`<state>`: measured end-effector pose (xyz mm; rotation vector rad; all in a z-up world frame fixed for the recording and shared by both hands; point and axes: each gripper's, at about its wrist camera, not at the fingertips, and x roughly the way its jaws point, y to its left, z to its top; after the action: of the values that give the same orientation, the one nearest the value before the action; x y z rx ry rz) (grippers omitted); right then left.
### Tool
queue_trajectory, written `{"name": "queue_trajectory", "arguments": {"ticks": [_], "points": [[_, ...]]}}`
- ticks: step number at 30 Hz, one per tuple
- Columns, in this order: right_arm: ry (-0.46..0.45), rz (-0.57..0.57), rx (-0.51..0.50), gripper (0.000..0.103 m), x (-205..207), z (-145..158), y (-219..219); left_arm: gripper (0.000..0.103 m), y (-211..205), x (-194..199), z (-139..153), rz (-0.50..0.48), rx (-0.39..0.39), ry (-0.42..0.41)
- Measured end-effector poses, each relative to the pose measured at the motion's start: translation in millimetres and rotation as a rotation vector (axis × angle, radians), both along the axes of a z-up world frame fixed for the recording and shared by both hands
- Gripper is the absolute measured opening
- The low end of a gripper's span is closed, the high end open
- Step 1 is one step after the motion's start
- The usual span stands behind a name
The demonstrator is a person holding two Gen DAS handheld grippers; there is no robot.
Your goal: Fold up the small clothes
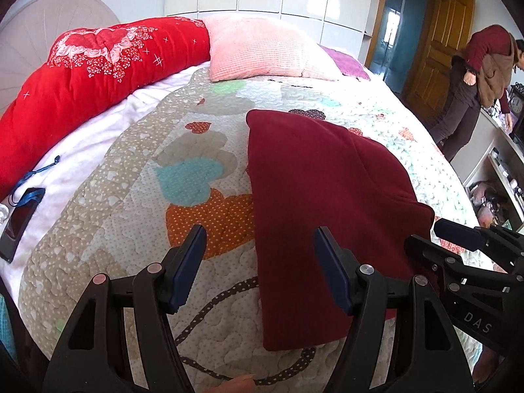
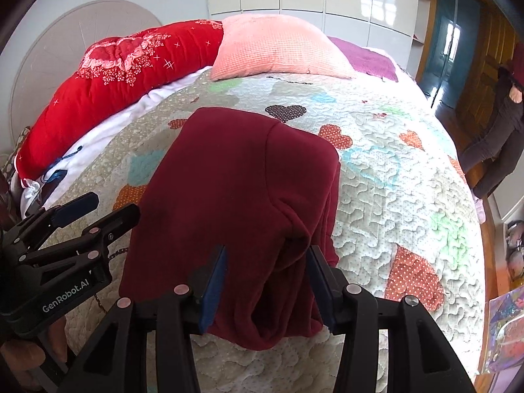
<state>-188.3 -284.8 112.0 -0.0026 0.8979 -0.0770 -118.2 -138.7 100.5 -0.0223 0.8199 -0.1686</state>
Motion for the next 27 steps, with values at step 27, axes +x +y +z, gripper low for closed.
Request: {"name": "queue_trajectory", "arguments": {"ticks": [27], "points": [[0.008, -0.014, 0.039, 0.052, 9.3, -7.8, -3.4, 0.068, -1.5, 3.6, -9.2, 0.000, 0.017, 0.008]]}}
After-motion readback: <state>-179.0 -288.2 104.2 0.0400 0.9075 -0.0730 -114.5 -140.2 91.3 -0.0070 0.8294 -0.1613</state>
